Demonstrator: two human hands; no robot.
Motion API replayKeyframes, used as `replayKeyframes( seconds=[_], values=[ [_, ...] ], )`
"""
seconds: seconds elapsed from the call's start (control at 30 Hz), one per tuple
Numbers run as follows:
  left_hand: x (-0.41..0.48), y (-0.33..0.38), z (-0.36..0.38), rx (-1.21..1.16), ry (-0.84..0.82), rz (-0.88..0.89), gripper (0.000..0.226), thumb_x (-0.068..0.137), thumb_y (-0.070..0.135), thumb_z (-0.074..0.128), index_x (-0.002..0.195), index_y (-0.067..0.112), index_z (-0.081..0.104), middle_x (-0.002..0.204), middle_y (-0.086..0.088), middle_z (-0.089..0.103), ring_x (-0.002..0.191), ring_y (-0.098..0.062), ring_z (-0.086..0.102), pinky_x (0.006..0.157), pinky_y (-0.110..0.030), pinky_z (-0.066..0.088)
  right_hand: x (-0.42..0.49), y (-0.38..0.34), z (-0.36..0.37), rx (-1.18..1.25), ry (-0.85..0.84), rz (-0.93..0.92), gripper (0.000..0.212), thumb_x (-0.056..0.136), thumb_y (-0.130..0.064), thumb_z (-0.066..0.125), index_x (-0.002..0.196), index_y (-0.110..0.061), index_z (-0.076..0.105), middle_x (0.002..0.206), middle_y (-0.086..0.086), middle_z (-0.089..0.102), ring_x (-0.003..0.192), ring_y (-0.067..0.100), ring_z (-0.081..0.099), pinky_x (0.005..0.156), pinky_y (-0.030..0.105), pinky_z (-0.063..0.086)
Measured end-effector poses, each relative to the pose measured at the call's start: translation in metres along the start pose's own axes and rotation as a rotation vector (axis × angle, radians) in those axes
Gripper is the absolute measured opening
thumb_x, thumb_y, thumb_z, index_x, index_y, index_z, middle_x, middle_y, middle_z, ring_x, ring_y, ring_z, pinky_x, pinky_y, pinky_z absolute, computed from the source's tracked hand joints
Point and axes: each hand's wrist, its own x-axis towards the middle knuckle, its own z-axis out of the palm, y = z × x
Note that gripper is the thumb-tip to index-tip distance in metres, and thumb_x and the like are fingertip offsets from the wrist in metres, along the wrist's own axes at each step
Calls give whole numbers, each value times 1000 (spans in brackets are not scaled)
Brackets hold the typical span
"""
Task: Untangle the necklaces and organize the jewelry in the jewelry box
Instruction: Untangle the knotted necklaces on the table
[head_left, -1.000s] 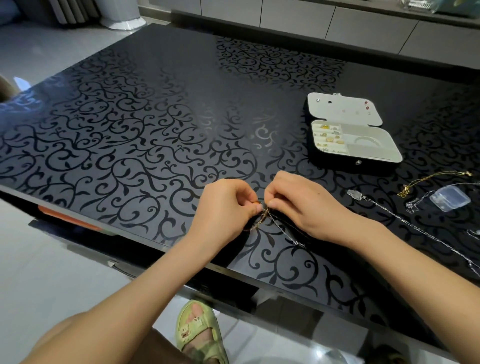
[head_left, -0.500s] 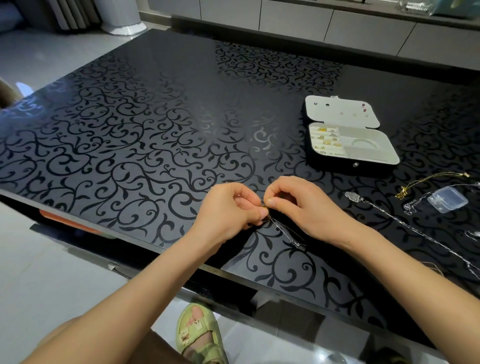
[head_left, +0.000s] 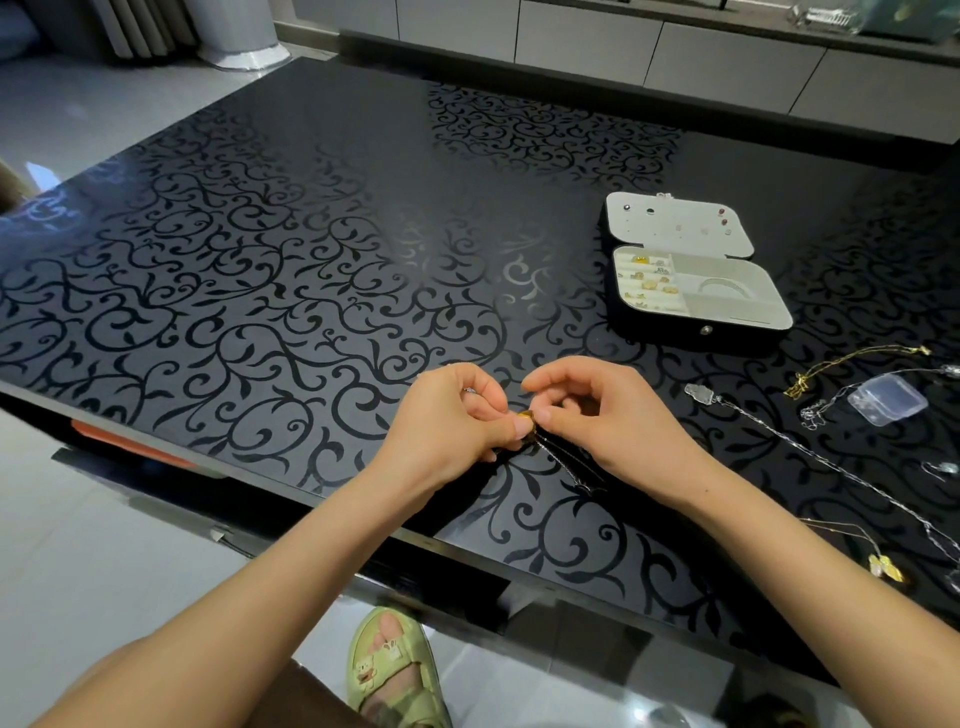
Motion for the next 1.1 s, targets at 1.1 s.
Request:
replayKeyframes(
  seconds=[1.1],
  values=[
    [-9,-13,-3,660,84,426,8,80,15,71,86,17,66,77,14,46,71,5,46,67,-4,32,-14,-14,-8,289,122,272,15,79,-5,70,87,-18,73,75,-5,71,68,4,58,55,17,40]
  ],
)
